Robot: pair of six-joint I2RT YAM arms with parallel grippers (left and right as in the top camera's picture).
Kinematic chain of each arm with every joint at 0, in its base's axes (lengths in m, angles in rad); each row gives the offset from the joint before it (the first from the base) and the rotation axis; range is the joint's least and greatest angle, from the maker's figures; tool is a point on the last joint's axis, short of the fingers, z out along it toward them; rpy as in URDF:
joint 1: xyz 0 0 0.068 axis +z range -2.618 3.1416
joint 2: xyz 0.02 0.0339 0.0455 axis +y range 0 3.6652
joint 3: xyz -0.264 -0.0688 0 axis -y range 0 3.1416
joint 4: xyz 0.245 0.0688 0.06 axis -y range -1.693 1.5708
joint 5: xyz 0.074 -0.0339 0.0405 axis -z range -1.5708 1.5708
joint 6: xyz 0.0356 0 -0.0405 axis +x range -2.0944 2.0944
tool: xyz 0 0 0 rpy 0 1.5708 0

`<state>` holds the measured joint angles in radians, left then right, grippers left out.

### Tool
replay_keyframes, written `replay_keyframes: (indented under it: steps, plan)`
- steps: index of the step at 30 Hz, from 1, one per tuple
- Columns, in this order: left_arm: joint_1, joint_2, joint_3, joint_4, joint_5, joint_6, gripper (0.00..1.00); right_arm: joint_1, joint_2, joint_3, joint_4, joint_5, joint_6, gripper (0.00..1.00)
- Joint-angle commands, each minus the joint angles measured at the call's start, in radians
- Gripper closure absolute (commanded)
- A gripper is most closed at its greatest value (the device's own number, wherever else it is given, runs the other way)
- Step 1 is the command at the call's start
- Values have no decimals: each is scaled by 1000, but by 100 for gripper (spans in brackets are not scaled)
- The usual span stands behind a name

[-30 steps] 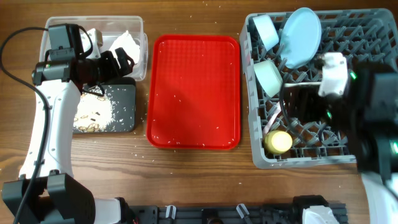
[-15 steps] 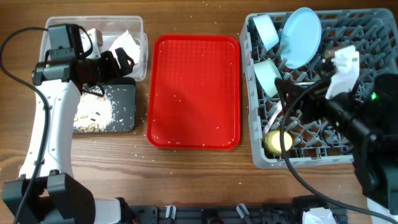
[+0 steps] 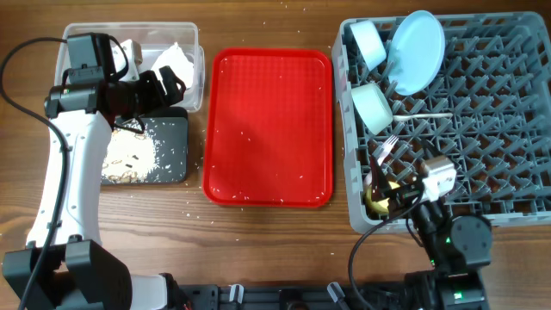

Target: Sort waste into correct bins and load items into the dishwasher rack

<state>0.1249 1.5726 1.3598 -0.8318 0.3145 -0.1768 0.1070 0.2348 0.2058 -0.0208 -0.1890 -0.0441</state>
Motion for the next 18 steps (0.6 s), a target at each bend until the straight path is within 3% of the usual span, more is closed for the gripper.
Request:
replay_keyframes:
  steps: [1, 6, 18]
  plan:
    - [4, -5, 7, 0, -2, 19, 0, 4, -86, -114, 66, 5, -4, 0]
    - [4, -5, 8, 0, -2, 19, 0, 5, -232, -201, 42, -3, -5, 0]
    - [4, -6, 8, 0, -2, 19, 0, 5, -230, -201, 38, -2, -6, 0]
